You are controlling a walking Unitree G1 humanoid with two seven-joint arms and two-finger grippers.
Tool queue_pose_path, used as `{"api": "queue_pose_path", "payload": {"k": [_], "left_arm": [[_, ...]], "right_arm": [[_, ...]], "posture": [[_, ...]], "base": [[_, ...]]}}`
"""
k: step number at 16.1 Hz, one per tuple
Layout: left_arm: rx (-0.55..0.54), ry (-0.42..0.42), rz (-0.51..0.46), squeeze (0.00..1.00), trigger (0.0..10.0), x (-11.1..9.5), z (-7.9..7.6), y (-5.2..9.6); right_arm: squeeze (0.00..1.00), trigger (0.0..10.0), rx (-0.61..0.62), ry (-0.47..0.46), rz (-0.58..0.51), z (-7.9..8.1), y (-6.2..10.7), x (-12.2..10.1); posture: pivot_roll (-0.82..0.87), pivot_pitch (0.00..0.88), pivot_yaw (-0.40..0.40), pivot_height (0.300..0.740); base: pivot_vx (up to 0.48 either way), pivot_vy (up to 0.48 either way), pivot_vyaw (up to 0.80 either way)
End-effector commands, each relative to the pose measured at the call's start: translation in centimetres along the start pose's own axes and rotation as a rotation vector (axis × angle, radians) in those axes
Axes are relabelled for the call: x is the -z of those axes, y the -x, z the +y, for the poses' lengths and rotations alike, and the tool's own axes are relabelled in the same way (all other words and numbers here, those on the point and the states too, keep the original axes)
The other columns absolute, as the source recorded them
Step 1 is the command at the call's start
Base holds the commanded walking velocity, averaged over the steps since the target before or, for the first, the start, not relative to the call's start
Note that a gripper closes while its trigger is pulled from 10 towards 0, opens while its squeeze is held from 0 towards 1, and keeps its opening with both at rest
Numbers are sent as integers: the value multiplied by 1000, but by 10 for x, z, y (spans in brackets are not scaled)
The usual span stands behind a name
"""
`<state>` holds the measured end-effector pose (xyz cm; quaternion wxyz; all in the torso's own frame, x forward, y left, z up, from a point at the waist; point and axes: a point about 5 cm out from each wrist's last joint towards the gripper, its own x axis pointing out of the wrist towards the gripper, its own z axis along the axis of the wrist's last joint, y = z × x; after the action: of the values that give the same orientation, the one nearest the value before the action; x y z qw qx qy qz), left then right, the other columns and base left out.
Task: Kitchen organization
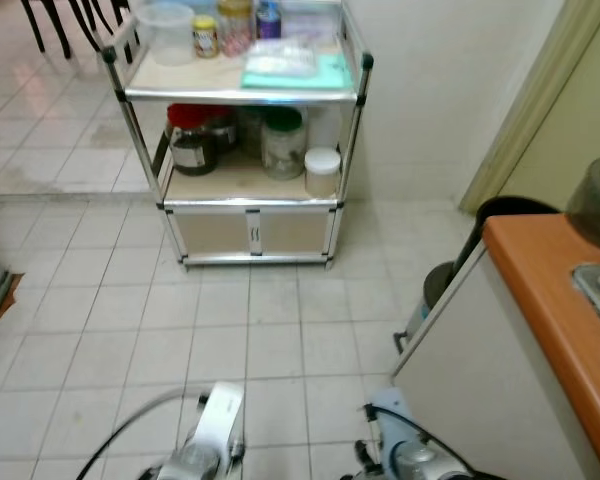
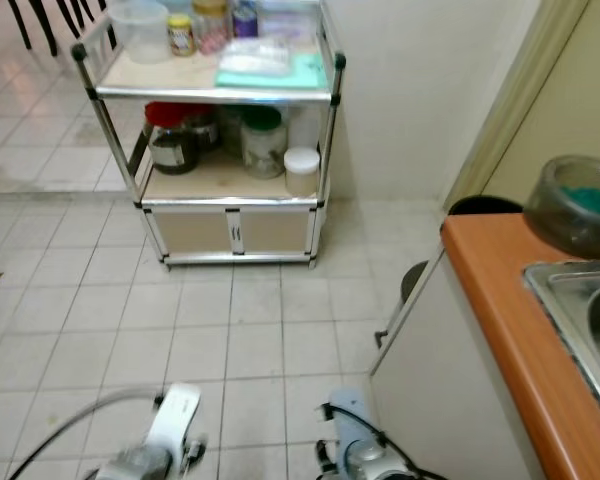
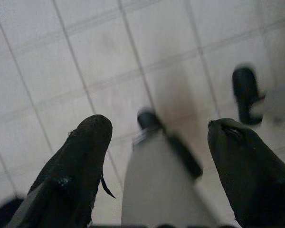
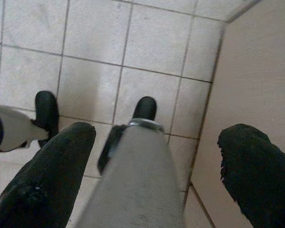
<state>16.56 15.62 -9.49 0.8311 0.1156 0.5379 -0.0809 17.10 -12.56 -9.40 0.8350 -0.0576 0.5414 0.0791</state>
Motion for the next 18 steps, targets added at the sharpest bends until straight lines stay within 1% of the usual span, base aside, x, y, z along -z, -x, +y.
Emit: {"api": "queue_pose_path", "payload": {"k": [1,3,6,7,8,9,10,11,12,13,14,15,16,17,18], "left_arm": [[-18,-12,-7,0,10000,-8,3,-1],[-26,-14,-2,0,10000,-9,3,-1],[-45,-13,-30,0,10000,-13,6,-1],[-62,4,-73,0,10000,-20,10,0],[-96,43,-153,0,10000,-35,19,2],[-106,49,-170,0,10000,-38,21,2],[-137,68,-295,0,10000,-60,32,7],[-151,105,-368,0,10000,-73,41,11],[-171,144,-460,0,10000,-86,54,19],[-178,167,-550,0,10000,-97,64,27],[-177,175,-587,0,10000,-101,68,31],[-182,180,-647,0,10000,-109,77,40],[-210,208,-761,0,10000,-119,89,60],[-231,198,-842,0,10000,-128,92,74],[-248,182,-921,0,10000,-136,92,89]], "right_arm": [[0,10000,17,6,-13,-1,0,-3],[0,10000,19,2,-20,1,0,-4],[0,10000,15,-10,-38,8,0,-5],[0,10000,18,-32,-69,12,0,-11],[0,10000,13,-6,-147,14,1,-30],[0,10000,10,3,-166,15,1,-35],[0,10000,7,0,-286,4,5,-63],[0,10000,14,-21,-373,-27,12,-83],[651,10000,-3,-25,-486,-38,21,-109],[1000,10000,-30,-10,-580,-30,29,-128],[1000,10000,-39,-5,-614,-26,32,-135],[1000,10000,-55,-26,-695,-17,40,-150],[1000,10000,-42,-10,-829,-7,56,-173],[1000,10000,-42,1,-883,-3,63,-183],[1000,10000,-35,-14,-946,-2,72,-191]], "posture": [[-68,0,4,740],[-65,0,3,740],[-64,0,5,740],[-64,0,9,740],[-62,0,20,740],[-61,0,22,740],[-60,0,35,740],[-58,0,42,740],[-54,0,51,740],[-52,0,58,740],[-52,0,60,740],[-55,0,71,740],[-60,0,73,740],[-60,5,54,740],[-54,10,39,740]], "base": [[0,0,0],[0,0,0],[0,0,0],[0,0,0],[0,0,0],[0,0,0],[0,0,0],[0,0,0],[0,0,0],[0,0,0],[0,0,0],[0,0,0],[0,0,0],[0,0,0],[0,0,-644]]}}
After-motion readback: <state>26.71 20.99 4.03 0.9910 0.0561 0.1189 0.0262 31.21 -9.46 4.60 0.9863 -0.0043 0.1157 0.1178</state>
